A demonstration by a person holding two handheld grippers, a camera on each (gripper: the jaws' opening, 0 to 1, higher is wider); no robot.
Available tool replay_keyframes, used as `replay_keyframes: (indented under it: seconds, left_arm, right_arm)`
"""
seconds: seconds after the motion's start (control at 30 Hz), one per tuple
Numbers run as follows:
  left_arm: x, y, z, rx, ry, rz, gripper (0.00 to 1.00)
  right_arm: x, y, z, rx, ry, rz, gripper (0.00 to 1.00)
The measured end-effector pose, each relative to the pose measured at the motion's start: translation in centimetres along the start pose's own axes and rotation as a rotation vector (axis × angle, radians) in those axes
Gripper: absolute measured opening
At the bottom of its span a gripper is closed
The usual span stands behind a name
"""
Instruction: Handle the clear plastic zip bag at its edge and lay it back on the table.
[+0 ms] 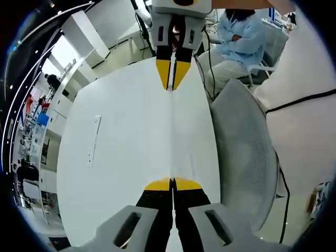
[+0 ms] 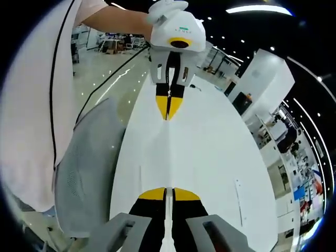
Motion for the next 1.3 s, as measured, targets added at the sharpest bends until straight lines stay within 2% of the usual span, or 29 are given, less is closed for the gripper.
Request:
replay_keyframes:
  seconds: [0.63,1.3]
  left_arm:
    - [0.38,-0.07,-0.01,-0.004,0.003,-0.003,0.00]
    - [0.45,0.02,0.02,-0.013,-0.002,0.004,0.00]
  right_arm:
    - [0.80,0.21,-0.44,0.001,0.015,-0.002,0.00]
    - [0.81,0.25,-0.60,0.001,0.019,-0.017,0.00]
Point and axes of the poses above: the point that each gripper's makers call its tool centre point, and the gripper's own axes: z roughly forward along the fingers, y roughly to its left, x roughly out of its underside, the point moved 9 cm from there along -z, roughly backward along the fingers, and after that the axes turned 12 degrees about x, right-handed, at the moved point
